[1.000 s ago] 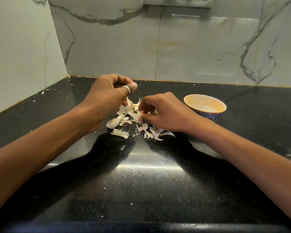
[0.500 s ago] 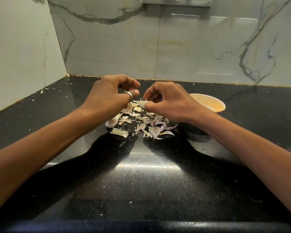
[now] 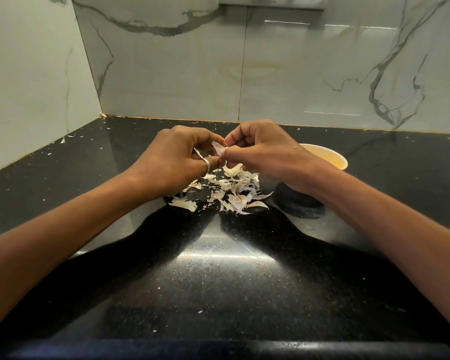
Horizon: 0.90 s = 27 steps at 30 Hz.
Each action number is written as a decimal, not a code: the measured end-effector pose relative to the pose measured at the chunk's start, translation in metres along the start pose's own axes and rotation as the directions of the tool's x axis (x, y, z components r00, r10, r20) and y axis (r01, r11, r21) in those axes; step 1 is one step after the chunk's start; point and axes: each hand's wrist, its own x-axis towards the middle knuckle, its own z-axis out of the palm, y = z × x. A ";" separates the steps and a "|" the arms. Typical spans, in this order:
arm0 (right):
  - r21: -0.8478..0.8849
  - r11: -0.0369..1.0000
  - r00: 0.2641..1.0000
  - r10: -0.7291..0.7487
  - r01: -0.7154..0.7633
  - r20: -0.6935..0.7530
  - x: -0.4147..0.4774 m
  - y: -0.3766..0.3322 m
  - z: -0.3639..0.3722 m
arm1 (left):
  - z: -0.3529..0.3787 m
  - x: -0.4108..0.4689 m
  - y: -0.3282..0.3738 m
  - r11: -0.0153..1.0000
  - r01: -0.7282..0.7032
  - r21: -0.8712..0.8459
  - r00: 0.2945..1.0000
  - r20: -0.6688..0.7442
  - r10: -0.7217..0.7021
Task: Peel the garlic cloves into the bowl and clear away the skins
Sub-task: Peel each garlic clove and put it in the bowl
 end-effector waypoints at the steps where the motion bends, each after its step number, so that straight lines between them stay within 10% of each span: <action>1: 0.036 0.999 1.000 0.017 -0.018 0.020 -0.001 -0.001 -0.001 | -0.001 0.000 0.000 1.000 -0.005 0.006 1.000 -0.010 0.005; 12: -0.084 0.996 0.996 -0.032 0.025 -0.085 0.000 0.002 -0.004 | -0.004 0.001 0.000 0.999 0.019 0.027 0.991 -0.136 -0.015; 27: 0.168 0.976 0.990 -0.141 0.139 0.003 0.002 0.004 -0.004 | -0.004 0.002 0.001 0.959 0.184 -0.214 0.981 -0.018 -0.192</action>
